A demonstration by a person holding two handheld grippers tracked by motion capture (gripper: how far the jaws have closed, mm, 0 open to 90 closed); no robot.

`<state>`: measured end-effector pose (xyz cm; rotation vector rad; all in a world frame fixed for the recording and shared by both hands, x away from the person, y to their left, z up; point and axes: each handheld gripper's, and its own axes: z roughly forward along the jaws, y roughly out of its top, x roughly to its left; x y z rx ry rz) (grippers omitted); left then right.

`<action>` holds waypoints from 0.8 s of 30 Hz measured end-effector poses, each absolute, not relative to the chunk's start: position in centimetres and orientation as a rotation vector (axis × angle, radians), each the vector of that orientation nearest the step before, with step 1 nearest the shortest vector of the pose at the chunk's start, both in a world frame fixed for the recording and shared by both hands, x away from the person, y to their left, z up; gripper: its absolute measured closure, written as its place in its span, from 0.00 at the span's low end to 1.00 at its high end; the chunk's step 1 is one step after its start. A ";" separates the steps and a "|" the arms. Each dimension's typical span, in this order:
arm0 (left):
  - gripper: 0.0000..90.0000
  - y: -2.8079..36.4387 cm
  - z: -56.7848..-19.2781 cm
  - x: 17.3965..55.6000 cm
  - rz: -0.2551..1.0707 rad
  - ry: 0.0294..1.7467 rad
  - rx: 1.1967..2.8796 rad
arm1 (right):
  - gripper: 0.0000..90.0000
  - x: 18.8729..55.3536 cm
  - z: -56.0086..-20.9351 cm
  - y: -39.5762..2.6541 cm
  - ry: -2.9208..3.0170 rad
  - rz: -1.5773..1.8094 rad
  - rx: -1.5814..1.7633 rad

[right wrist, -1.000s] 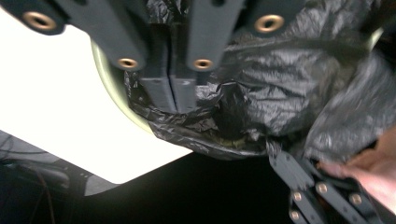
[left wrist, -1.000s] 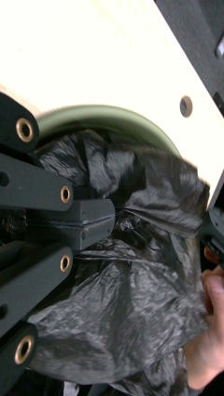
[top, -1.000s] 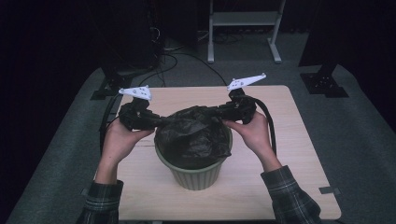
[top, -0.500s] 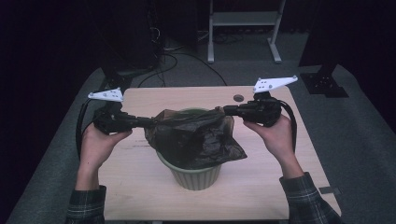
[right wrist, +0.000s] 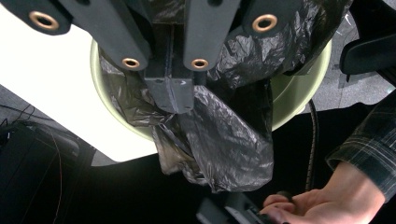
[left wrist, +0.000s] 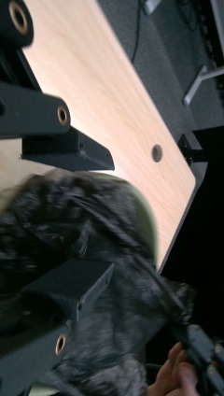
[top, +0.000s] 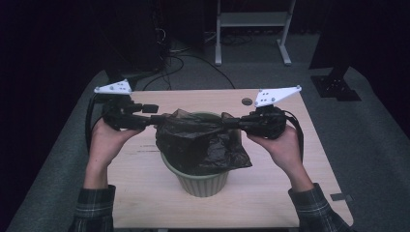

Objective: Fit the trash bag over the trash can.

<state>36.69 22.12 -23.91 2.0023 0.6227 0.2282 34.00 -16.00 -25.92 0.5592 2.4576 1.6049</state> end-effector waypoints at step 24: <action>0.73 16.3 -27.2 42.4 0.113 0.551 2.201 | 1.00 34.6 -26.0 -15.4 2.453 1.644 0.522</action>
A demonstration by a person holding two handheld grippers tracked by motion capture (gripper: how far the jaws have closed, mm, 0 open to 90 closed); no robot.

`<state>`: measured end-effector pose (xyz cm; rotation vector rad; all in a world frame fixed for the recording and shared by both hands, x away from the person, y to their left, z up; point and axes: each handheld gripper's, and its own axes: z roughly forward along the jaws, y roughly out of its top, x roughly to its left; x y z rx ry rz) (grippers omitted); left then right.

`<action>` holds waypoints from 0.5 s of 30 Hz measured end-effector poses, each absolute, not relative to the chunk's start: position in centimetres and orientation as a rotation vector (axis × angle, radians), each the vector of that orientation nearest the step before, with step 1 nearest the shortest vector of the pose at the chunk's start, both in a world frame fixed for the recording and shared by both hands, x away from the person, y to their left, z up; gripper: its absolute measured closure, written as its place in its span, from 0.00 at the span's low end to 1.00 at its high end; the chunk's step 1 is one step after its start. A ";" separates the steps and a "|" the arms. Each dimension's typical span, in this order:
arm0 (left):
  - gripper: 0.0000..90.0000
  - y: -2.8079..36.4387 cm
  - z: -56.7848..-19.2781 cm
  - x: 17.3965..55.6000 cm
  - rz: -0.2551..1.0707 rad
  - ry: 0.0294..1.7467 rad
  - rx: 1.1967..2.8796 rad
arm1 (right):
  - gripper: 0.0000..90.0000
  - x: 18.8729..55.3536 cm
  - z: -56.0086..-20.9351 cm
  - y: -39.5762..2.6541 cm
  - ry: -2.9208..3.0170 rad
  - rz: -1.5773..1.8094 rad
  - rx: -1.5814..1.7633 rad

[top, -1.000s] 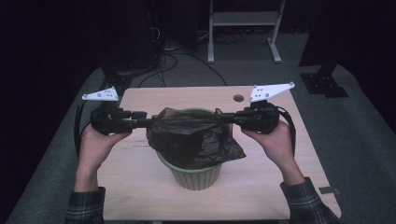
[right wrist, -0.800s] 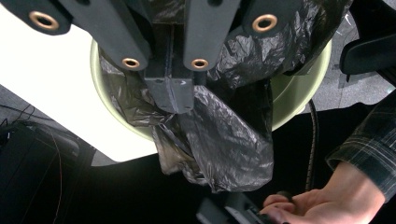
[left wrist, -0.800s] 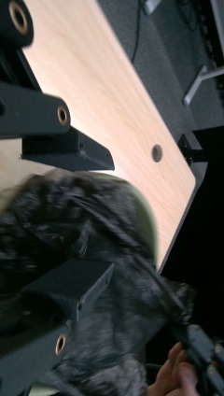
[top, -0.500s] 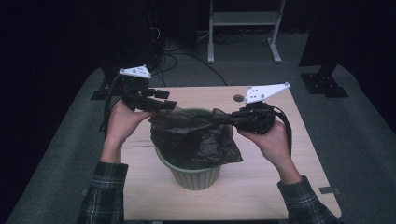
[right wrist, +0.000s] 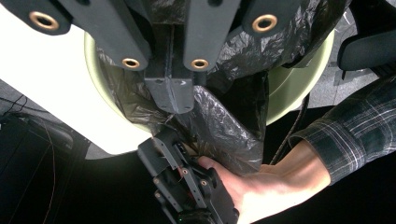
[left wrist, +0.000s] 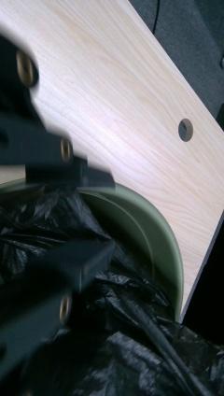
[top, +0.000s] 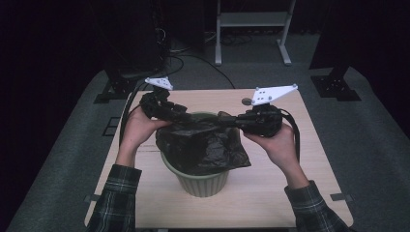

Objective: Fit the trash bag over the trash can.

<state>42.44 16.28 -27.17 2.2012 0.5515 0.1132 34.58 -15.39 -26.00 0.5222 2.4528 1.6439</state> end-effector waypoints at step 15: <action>1.00 23.5 -25.3 39.9 0.212 0.698 2.027 | 1.00 34.0 -26.8 -17.7 2.448 1.612 0.562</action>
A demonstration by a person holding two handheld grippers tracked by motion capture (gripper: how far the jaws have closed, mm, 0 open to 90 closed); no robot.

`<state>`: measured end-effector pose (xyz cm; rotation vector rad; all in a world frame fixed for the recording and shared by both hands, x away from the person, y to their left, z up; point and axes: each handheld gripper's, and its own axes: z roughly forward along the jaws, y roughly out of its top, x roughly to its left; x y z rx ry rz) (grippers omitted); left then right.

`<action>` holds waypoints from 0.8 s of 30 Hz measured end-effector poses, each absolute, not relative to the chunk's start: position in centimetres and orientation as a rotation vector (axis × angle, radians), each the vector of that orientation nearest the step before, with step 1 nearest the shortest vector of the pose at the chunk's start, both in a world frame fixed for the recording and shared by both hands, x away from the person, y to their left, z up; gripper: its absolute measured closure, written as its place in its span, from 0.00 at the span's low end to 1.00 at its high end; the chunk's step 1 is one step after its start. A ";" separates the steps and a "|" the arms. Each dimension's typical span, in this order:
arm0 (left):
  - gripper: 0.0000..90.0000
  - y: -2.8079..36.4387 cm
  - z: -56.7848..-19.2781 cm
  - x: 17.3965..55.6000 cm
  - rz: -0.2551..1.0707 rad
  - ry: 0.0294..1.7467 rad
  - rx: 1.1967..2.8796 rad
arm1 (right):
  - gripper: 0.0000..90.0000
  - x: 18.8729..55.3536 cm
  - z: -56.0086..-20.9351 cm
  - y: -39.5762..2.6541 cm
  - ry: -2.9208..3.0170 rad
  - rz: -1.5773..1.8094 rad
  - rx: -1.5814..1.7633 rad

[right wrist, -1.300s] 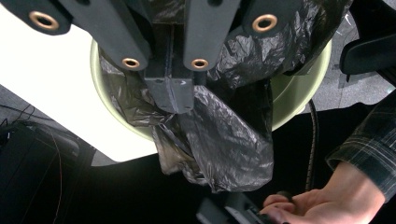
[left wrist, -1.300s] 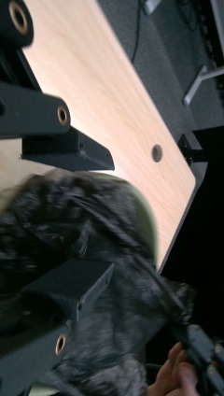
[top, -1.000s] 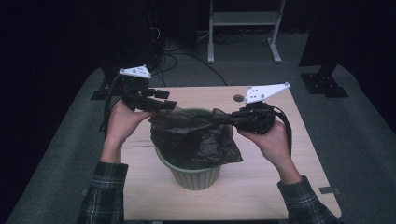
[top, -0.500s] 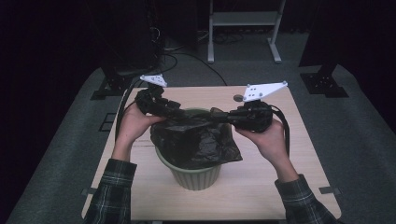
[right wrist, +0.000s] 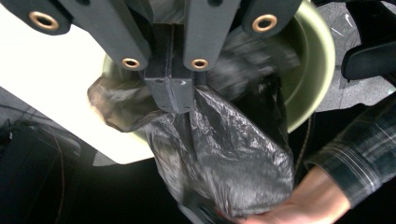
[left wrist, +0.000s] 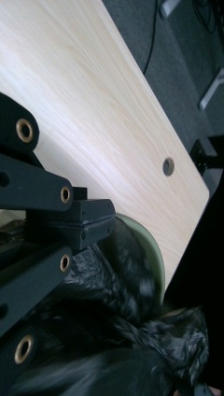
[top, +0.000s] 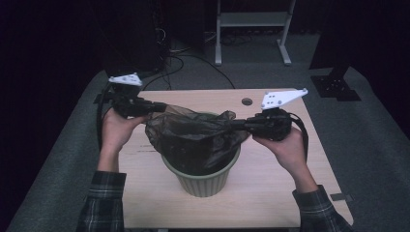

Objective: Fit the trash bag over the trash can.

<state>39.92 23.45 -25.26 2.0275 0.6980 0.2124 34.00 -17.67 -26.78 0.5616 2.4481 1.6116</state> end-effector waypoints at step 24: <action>1.00 25.2 -28.3 34.0 0.235 0.674 1.975 | 0.76 30.3 -29.8 -24.9 2.442 1.566 0.733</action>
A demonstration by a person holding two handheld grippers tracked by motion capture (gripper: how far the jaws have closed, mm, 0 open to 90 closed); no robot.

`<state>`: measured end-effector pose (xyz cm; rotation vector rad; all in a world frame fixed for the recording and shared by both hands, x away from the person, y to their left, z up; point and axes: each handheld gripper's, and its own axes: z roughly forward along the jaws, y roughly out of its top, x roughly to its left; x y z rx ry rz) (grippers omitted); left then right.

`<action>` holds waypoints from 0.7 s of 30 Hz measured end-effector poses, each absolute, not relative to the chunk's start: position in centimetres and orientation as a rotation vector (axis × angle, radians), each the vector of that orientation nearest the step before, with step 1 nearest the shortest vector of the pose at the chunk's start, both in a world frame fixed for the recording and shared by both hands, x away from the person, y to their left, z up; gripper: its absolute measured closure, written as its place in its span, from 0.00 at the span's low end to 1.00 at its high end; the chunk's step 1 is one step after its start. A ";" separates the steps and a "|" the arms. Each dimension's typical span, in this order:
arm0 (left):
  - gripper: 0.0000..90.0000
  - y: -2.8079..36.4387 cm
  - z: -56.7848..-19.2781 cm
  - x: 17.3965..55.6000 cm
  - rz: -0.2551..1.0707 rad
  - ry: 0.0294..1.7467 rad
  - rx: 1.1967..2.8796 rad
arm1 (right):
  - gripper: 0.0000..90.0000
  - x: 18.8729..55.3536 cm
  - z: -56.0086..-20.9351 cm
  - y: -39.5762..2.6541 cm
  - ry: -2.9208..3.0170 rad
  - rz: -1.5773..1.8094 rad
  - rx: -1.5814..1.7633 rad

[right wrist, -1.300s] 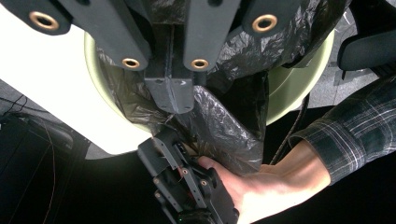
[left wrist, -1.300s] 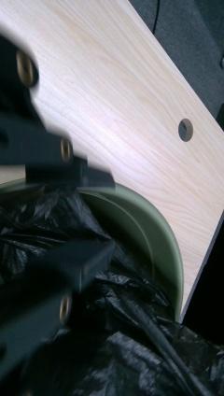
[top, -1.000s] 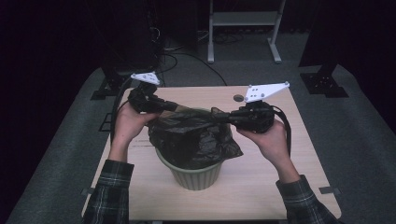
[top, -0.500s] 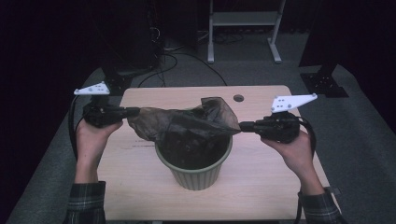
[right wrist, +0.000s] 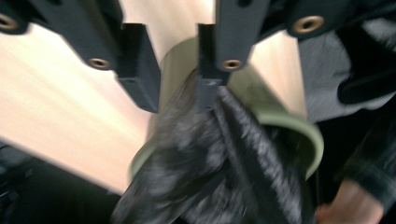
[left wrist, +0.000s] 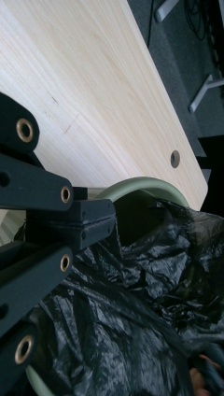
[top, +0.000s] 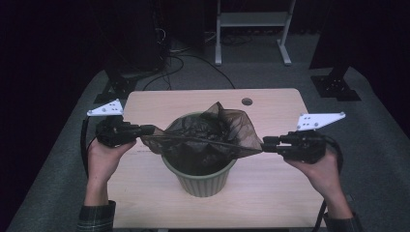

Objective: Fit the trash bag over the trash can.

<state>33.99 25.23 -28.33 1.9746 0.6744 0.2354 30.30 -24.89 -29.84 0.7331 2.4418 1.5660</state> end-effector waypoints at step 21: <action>0.99 25.1 -27.5 34.4 0.238 0.658 1.987 | 0.99 38.9 -26.1 -16.1 2.476 1.421 0.769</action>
